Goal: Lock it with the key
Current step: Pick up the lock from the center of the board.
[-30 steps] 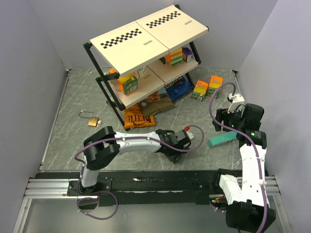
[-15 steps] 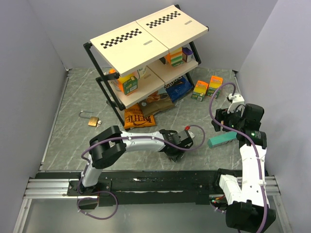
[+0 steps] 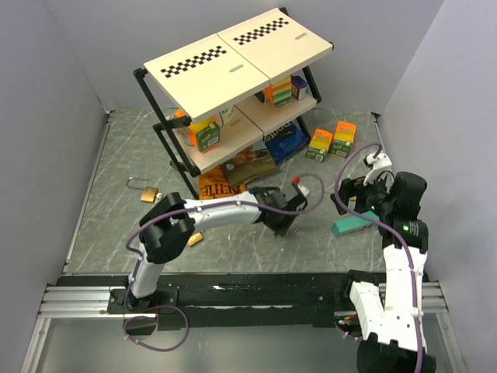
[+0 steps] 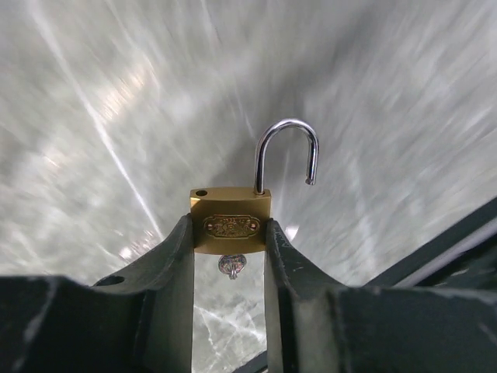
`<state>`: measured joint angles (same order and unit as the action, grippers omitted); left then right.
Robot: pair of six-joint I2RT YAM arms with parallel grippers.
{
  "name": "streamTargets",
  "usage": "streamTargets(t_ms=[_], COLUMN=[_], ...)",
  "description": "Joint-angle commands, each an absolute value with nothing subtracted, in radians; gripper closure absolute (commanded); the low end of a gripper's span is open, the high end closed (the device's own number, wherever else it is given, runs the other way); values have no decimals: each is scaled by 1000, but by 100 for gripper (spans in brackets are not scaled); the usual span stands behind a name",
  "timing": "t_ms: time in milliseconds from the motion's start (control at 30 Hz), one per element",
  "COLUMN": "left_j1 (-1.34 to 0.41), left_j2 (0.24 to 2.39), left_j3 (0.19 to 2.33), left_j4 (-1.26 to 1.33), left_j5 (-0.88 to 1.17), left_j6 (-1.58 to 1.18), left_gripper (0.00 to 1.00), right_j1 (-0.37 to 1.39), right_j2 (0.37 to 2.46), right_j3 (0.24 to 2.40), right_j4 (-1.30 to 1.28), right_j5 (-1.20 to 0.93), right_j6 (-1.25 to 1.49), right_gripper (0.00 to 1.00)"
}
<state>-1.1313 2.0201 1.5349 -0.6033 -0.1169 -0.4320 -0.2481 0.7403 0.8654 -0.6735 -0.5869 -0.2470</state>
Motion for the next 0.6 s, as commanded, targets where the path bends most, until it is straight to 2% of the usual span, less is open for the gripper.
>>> streamTargets(t_ms=[0,233,333,467,567], left_j1=[-1088,-971,-902,-881,-880], left_j2=[1876,1815,1798,1757,1694], left_j3=[1647,1819,1859,1835,1731], left_j4=[-539,-446,-362,-267,-172], left_j5=[-74,53,188,326,333], left_j6=[-488,-609,-664,-660,-644], left_gripper=[99,99,99,99,99], right_j1=[-244,-244,-244,-245,-245], right_j2=[670,565,535,520,526], right_j3=[894,894,900,910,933], right_j4=[-635,-566,-563,-557,-552], right_j5=[-660,-676,-724,-795,-818], right_j6=[-210,-132,-92,-5,101], right_gripper=[4,4,4,5,6])
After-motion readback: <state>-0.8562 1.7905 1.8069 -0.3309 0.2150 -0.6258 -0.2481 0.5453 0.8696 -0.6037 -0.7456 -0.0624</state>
